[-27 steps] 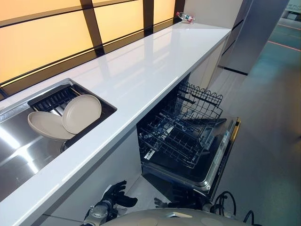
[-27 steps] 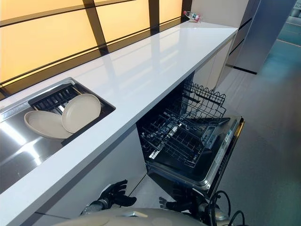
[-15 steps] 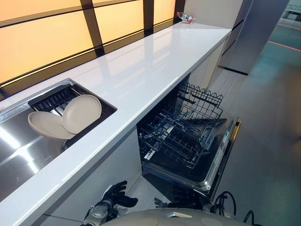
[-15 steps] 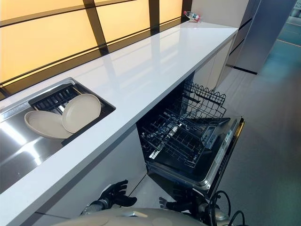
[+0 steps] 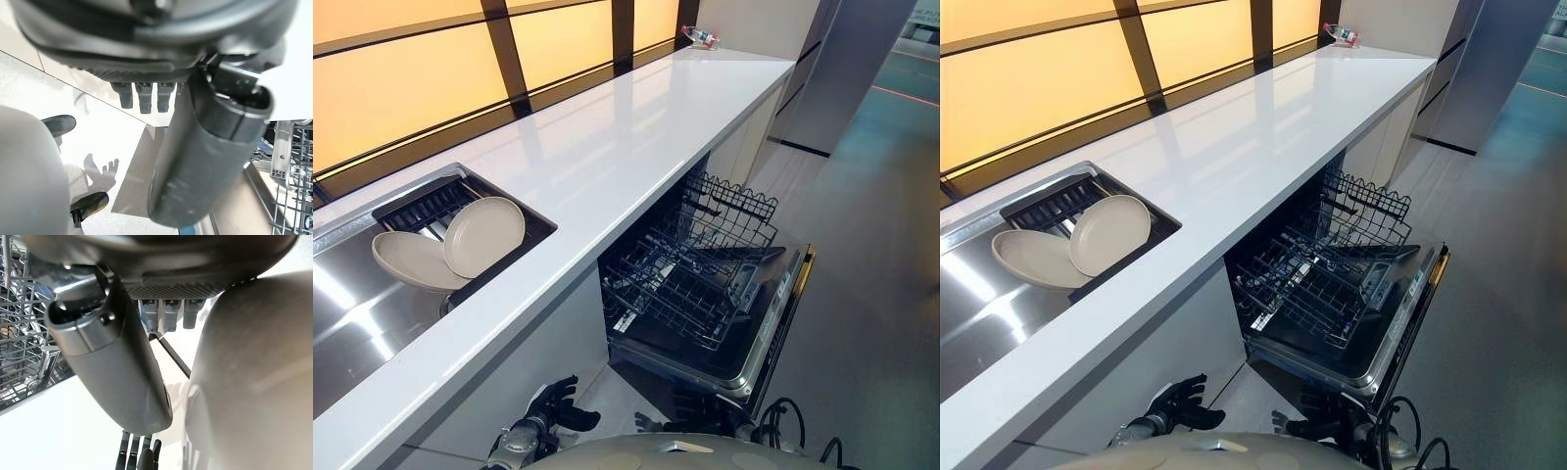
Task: Pick up plates and place into dishwasher.
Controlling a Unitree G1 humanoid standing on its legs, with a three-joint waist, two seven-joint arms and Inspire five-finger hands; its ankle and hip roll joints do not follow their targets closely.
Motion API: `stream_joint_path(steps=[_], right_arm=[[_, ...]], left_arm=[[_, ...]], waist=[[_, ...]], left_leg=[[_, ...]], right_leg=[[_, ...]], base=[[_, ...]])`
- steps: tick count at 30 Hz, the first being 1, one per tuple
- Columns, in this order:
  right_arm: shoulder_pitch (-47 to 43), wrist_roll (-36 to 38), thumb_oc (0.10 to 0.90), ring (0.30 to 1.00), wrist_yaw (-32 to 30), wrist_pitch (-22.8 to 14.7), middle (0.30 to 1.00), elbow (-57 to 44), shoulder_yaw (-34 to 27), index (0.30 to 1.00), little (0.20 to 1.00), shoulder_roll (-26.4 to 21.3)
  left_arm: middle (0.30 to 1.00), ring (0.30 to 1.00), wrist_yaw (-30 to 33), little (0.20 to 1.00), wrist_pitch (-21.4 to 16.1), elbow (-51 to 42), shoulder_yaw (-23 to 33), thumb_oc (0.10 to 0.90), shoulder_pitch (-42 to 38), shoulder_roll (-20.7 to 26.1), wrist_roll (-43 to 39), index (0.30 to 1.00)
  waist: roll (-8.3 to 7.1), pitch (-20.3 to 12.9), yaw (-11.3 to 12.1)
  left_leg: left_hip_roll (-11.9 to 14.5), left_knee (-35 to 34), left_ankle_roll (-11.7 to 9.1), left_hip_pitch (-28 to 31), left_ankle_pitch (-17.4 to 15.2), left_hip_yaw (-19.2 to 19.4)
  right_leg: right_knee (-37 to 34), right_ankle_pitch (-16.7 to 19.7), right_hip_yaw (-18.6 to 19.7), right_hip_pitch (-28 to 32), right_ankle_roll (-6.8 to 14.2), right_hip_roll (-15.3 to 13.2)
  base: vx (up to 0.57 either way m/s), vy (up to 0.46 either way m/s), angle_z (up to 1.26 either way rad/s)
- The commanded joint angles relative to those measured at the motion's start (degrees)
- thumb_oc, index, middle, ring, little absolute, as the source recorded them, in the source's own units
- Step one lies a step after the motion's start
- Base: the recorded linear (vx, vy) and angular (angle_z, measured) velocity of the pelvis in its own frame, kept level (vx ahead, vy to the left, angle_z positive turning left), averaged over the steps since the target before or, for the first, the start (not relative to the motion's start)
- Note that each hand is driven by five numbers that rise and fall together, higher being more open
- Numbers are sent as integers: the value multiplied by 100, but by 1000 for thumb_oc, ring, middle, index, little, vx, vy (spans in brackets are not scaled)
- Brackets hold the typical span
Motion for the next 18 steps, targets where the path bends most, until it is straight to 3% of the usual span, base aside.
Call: stream_joint_path(steps=[1, 4, 12, 16, 18], right_arm=[[-492, -66, 800, 900, 78, -105, 900, 133, 178, 900, 900, 390], [-512, -95, 800, 900, 62, -61, 900, 131, 191, 900, 900, 397], [-629, -212, 800, 900, 117, 247, 900, -65, 276, 900, 900, 229], [-652, -285, 800, 900, 134, 415, 900, -195, 267, 900, 900, 79], [-638, -301, 800, 900, 127, 454, 900, -236, 248, 900, 900, 53]], left_arm=[[900, 900, -50, 900, -89, 273, -154, 800, -364, -146, 151, 900], [900, 900, -314, 900, 168, 327, -136, 800, -369, -158, -52, 900], [900, 900, -1926, 900, -45, -400, -415, 800, -663, -8, -683, 900], [900, 900, -2665, 900, 472, -1777, -739, 800, -826, 284, -1205, 900], [900, 900, -2733, 900, 773, -2337, -800, 800, -860, 402, -1416, 900]], waist=[[-95, 359, -55], [-92, 353, -71], [-9, 367, -139], [94, 392, -164], [120, 393, -164]], left_leg=[[-609, 40, 448, 85, -352, 49], [-612, 40, 449, 86, -350, 52], [-598, 40, 429, 102, -361, 103], [-589, 40, 424, 92, -341, 105], [-591, 40, 427, 88, -340, 94]], right_leg=[[128, -211, -139, 271, 193, 85], [132, -213, -115, 268, 188, 93], [136, -204, -70, 267, 209, 96], [157, -180, -63, 241, 214, 90], [158, -177, -62, 237, 219, 90]], base=[[0, 0, 0], [0, 0, 0], [-3, 4, 0], [-8, 16, -1], [0, 0, 0]])
